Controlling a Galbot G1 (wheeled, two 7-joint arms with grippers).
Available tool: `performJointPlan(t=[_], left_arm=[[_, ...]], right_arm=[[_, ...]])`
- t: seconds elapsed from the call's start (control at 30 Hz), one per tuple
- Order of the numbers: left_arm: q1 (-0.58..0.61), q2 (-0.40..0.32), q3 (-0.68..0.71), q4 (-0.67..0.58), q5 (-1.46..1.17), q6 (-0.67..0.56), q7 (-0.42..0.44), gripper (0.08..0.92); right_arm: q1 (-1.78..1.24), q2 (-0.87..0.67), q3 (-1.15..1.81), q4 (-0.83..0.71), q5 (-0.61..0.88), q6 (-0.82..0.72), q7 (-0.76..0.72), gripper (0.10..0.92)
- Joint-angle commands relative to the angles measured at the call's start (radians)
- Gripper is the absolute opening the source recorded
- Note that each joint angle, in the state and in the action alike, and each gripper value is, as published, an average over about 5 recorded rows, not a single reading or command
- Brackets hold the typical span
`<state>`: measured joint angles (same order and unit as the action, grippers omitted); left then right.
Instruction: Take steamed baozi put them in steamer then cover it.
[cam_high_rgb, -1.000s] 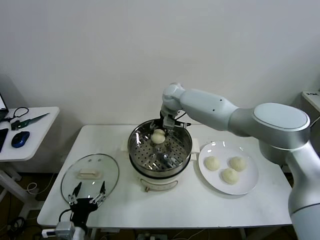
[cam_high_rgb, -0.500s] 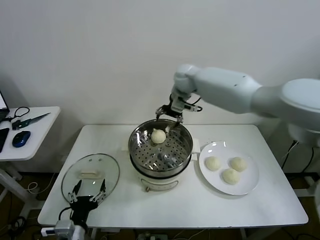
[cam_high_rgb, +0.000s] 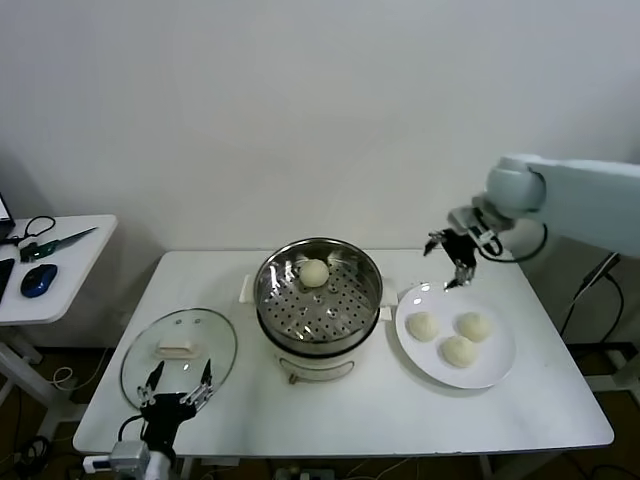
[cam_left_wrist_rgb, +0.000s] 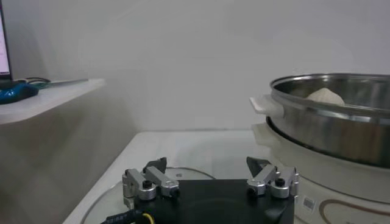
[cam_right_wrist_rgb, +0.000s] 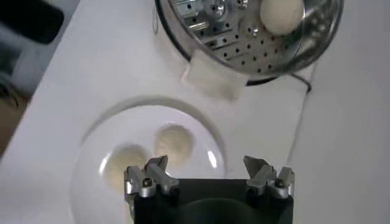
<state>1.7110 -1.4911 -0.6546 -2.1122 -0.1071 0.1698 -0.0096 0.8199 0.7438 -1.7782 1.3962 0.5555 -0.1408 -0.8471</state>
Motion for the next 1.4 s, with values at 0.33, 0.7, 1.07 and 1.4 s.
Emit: performJointPlan(t=[0.33, 0.7, 1.07, 1.4], left_arm=[[0.006, -0.010, -0.008, 0.000, 0.000, -0.001, 0.000, 0.823], [0.006, -0.014, -0.031, 0.016, -0.001, -0.005, -0.001, 0.823], [0.003, -0.013, -0.042, 0.021, -0.003, -0.007, -0.002, 0.823], [0.006, -0.010, -0.040, 0.013, 0.001, -0.005, -0.003, 0.823]], right_arm=[[-0.439, 0.052, 0.289, -0.214, -0.053, -0.234, 0.073, 0.823], [-0.528, 0.175, 0.335, -0.369, -0.089, -0.214, 0.061, 0.823], [-0.541, 0.200, 0.350, -0.395, -0.085, -0.210, 0.058, 0.748], [-0.469, 0.191, 0.328, -0.365, -0.066, -0.201, 0.033, 0.650]])
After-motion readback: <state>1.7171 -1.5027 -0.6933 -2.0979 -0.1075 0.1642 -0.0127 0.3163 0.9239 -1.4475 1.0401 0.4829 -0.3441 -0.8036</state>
